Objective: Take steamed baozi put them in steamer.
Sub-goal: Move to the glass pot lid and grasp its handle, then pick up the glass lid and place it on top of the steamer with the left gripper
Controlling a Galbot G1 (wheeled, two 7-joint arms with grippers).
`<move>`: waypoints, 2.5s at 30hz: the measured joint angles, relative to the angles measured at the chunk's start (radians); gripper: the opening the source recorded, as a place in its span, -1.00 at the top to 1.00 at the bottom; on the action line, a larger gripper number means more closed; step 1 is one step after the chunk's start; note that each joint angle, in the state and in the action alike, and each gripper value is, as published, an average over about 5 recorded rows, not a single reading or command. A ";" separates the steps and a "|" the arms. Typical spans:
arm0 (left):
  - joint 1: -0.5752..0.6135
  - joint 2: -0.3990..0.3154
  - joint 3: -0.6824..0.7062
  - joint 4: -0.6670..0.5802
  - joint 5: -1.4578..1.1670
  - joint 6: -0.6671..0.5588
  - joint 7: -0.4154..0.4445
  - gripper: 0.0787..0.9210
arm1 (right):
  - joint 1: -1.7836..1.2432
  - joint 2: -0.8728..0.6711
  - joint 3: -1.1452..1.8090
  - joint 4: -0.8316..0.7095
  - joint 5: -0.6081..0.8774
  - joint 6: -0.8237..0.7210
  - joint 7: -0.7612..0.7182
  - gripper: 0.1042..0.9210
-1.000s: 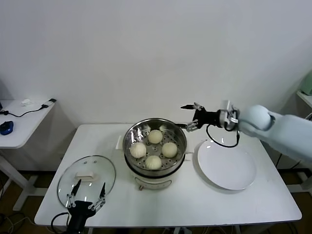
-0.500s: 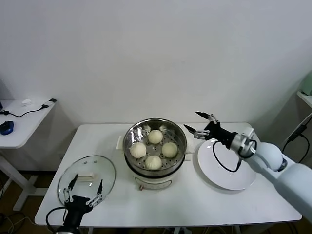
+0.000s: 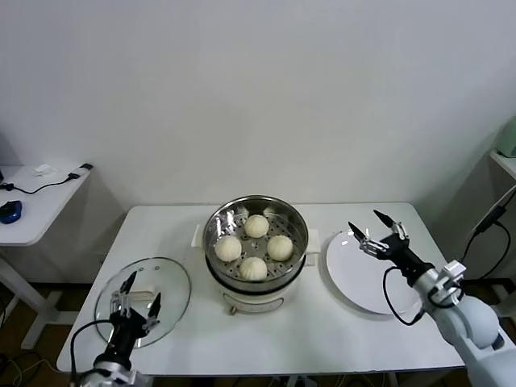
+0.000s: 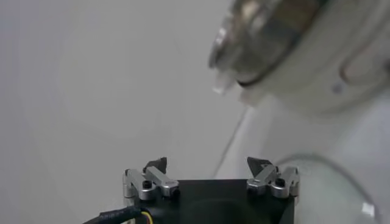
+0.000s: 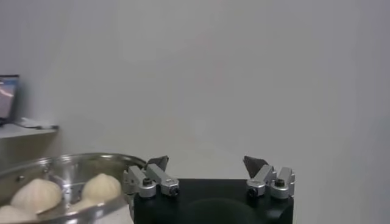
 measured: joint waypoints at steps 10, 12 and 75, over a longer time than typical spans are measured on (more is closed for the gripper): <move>-0.098 0.023 -0.009 0.160 0.339 0.030 -0.010 -0.77 | -0.091 0.094 0.093 -0.006 -0.071 0.003 0.011 -0.76; -0.116 0.025 -0.009 0.190 0.374 0.033 -0.018 -0.77 | -0.099 0.105 0.101 -0.008 -0.081 0.003 0.014 -0.76; -0.220 0.117 -0.023 0.185 0.347 0.080 -0.092 0.83 | -0.123 0.161 0.189 -0.090 -0.191 0.037 0.001 -0.76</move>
